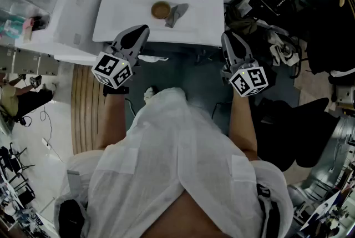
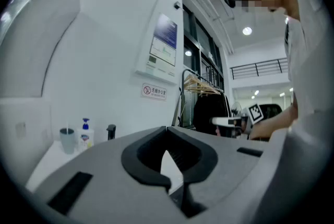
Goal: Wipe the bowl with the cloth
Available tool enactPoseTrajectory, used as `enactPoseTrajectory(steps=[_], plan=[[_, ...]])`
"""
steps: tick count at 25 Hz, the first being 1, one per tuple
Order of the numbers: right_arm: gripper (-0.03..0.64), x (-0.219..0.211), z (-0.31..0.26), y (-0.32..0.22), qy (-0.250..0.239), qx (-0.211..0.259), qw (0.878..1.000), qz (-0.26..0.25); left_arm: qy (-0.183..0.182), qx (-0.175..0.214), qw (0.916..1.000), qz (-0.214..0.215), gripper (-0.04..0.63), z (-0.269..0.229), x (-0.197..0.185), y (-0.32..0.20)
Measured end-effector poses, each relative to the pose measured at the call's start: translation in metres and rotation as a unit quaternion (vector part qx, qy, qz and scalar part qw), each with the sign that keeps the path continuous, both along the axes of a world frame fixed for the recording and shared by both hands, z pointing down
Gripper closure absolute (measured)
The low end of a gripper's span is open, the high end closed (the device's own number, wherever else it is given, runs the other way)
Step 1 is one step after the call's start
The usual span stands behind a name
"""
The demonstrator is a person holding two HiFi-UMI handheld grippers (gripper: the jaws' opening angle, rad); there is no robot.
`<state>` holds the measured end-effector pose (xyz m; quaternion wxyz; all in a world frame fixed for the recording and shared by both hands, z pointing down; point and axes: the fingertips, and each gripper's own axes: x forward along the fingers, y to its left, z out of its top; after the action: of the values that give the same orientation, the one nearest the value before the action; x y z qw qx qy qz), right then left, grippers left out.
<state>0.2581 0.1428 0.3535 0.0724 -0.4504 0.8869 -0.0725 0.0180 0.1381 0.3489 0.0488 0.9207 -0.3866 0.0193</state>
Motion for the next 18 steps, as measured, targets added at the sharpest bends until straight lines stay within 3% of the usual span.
enactPoseTrajectory(steps=[2,3,5,7,8,9,10,12,14,16,18], plan=[[0.572,0.010,0.045,0.001,-0.048,-0.095,0.994,-0.013,0.103,-0.078,0.9913,-0.023,0.586,0.030,-0.020,0.003],[0.572,0.013,0.065,0.005,-0.062,-0.131,0.989,-0.018,0.162,-0.118,0.9792,-0.032,0.586,0.046,-0.029,0.008],[0.574,0.019,0.094,0.023,-0.060,-0.164,0.985,-0.014,0.280,-0.185,0.9409,-0.043,0.586,0.073,-0.041,0.026],[0.574,0.026,0.104,0.041,-0.032,-0.155,0.987,0.006,0.371,-0.212,0.9030,-0.042,0.586,0.086,-0.047,0.045],[0.574,0.029,0.103,0.045,-0.015,-0.143,0.989,0.014,0.402,-0.210,0.8902,-0.036,0.586,0.087,-0.048,0.051],[0.574,0.031,0.099,0.046,0.002,-0.129,0.992,0.018,0.422,-0.201,0.8836,-0.026,0.586,0.085,-0.048,0.053],[0.573,0.032,0.091,0.044,0.018,-0.113,0.993,0.019,0.429,-0.189,0.8831,-0.016,0.586,0.079,-0.046,0.051],[0.574,0.032,0.073,0.036,0.043,-0.080,0.996,0.018,0.415,-0.162,0.8951,0.001,0.586,0.064,-0.041,0.039],[0.574,0.030,0.056,0.026,0.055,-0.055,0.997,0.015,0.371,-0.147,0.9171,0.002,0.586,0.057,-0.035,0.023],[0.574,0.028,0.047,0.018,0.057,-0.042,0.997,0.012,0.299,-0.139,0.9440,-0.015,0.586,0.060,-0.029,0.009],[0.574,0.025,0.043,0.013,0.057,-0.038,0.998,0.008,0.236,-0.120,0.9639,-0.027,0.584,0.058,-0.023,-0.001]])
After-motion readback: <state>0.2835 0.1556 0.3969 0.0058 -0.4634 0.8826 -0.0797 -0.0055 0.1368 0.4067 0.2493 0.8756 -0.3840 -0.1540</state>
